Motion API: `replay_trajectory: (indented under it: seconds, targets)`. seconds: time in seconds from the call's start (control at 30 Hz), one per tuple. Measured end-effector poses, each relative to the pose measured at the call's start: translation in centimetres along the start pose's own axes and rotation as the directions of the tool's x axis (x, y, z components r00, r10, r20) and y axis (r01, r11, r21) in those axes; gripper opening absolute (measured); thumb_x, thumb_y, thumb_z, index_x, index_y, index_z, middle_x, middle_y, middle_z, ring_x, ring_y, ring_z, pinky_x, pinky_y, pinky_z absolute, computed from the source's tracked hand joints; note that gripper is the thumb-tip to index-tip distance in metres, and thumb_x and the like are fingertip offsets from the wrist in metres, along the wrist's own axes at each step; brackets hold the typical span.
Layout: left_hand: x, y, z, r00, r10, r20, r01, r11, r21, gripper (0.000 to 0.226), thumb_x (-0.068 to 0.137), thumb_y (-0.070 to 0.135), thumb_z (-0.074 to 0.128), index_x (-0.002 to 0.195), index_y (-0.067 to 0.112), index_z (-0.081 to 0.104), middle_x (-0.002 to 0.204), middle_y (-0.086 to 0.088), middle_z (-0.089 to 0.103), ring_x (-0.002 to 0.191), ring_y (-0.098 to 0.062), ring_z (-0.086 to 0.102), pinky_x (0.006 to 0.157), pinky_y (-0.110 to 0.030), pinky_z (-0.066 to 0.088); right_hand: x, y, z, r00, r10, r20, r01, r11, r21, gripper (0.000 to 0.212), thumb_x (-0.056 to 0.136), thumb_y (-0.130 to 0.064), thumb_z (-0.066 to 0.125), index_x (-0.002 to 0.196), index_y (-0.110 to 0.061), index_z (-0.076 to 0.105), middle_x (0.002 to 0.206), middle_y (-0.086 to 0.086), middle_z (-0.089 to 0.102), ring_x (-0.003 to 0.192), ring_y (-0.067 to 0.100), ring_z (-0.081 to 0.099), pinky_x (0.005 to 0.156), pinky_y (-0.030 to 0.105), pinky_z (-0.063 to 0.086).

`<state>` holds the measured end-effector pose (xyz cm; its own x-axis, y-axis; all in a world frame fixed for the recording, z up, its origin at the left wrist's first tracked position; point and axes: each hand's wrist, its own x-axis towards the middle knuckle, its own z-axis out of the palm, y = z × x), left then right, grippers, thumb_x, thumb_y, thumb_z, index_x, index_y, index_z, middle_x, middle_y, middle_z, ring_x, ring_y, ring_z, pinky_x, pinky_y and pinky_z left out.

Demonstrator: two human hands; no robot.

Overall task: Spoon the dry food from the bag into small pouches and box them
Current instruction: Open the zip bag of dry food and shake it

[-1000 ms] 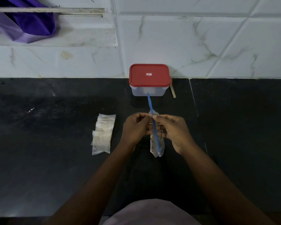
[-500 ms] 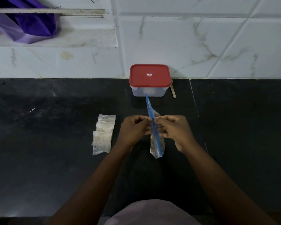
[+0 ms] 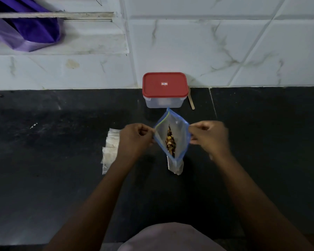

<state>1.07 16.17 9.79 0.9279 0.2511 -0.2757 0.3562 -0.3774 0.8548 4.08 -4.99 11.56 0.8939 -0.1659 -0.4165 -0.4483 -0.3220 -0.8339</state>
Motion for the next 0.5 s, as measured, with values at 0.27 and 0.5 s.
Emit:
replay_trajectory:
  seconds: [0.27, 0.5]
  targets:
    - [0.6, -0.3, -1.3, 0.999, -0.013, -0.052, 0.014, 1.000, 0.004, 0.010, 0.095, 0.016, 0.069, 0.087, 0.015, 0.075, 0.075, -0.001, 0.077, 0.071, -0.014, 0.076, 0.073, -0.036, 0.065, 1.4, 0.1, -2.9, 0.995, 0.097, -0.031, -0.095, 0.993, 0.066, 0.010, 0.090, -0.015, 0.075, 0.099, -0.011, 0.072, 0.088, 0.008, 0.076, 0.071, 0.013, 0.076, 0.055, 0.022, 0.057]
    - [0.5, 0.2, -0.4, 0.992, -0.117, 0.044, 0.119, 0.991, -0.060, 0.016, 0.093, 0.022, 0.073, 0.105, 0.015, 0.065, 0.091, -0.005, 0.074, 0.075, -0.014, 0.076, 0.056, -0.023, 0.060, 1.4, 0.4, -2.2, 0.995, 0.103, 0.017, -0.104, 0.988, 0.115, 0.012, 0.093, -0.018, 0.073, 0.102, -0.012, 0.070, 0.091, 0.009, 0.077, 0.076, 0.017, 0.078, 0.063, 0.030, 0.062]
